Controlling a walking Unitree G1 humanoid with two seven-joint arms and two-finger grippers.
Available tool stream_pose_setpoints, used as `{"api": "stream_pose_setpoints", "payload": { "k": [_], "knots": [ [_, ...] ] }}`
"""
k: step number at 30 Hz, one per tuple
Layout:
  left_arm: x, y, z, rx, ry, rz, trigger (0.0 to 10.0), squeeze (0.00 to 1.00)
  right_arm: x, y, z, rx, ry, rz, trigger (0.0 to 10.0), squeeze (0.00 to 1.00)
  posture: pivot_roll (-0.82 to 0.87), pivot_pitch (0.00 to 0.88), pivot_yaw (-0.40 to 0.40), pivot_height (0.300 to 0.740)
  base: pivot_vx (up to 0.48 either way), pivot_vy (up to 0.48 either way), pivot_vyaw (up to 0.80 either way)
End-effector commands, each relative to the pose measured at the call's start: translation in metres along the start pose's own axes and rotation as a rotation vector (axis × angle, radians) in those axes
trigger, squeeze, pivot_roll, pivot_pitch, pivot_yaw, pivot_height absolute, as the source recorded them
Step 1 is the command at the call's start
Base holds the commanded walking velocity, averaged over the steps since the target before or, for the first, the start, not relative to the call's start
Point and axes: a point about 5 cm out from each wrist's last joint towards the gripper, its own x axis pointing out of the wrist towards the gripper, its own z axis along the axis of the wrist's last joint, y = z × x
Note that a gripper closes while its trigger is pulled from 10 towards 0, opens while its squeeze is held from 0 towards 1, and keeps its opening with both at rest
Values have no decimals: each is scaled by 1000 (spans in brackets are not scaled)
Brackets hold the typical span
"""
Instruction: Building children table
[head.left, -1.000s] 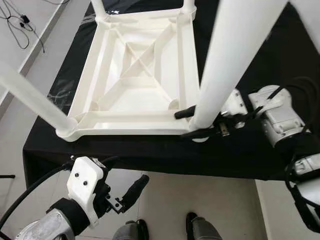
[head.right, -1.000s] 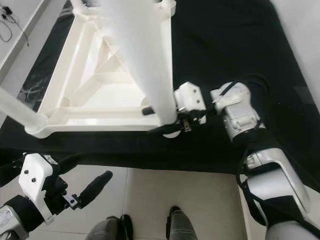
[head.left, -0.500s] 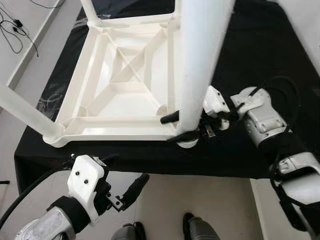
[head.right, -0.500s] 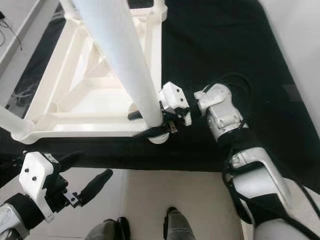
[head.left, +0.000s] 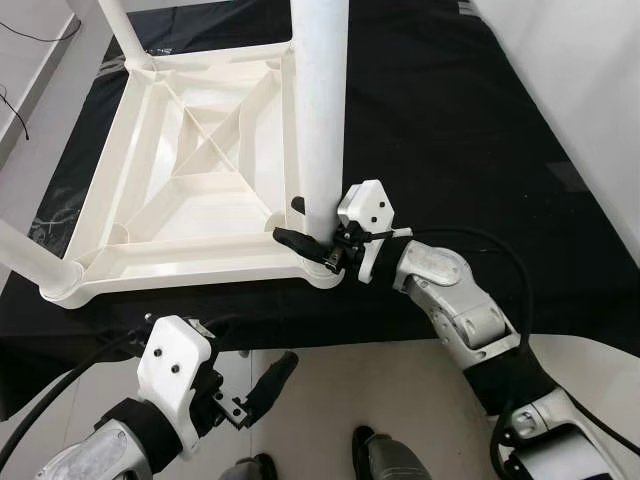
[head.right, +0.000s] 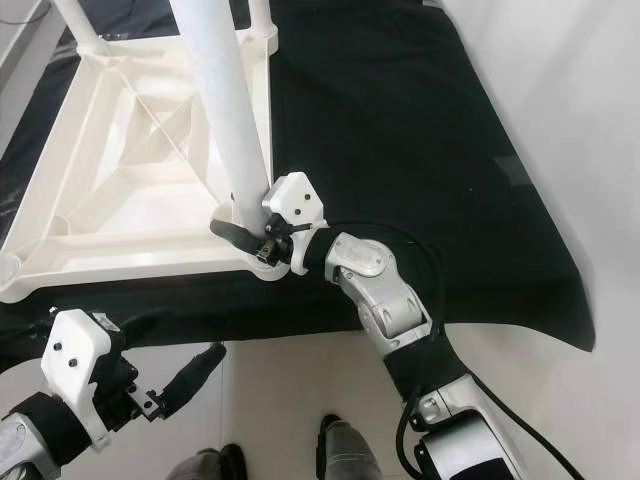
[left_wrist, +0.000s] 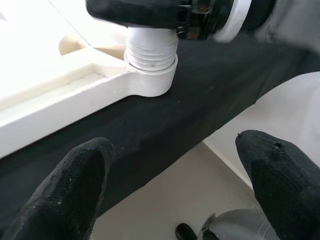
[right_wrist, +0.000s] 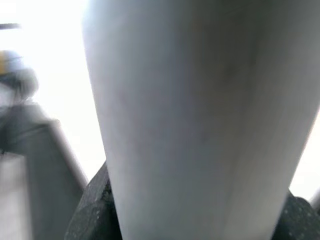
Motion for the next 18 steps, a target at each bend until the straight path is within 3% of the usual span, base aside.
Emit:
{"api": "stream_pose_setpoints", "payload": {
  "k": [1, 3, 7, 18],
  "knots": [
    [-1, -2, 0, -11, 3, -5, 10000, 0, -4, 27, -51, 72, 272, -47, 10000, 0, 12, 349, 32, 740, 0, 0, 0],
    [-1, -2, 0, -11, 3, -5, 10000, 0, -4, 27, -51, 72, 272, -47, 10000, 0, 12, 349, 32, 740, 0, 0, 0],
    [1, -2, 0, -10, -1, 1, 10000, 0, 12, 32, -50, 34, 302, -182, 10000, 0, 20, 343, 25, 740, 0, 0, 0],
    [3, -1, 0, -11, -13, 8, 10000, 0, 14, 34, -45, 42, 354, -340, 10000, 0, 8, 334, 19, 740, 0, 0, 0]
  ]
}}
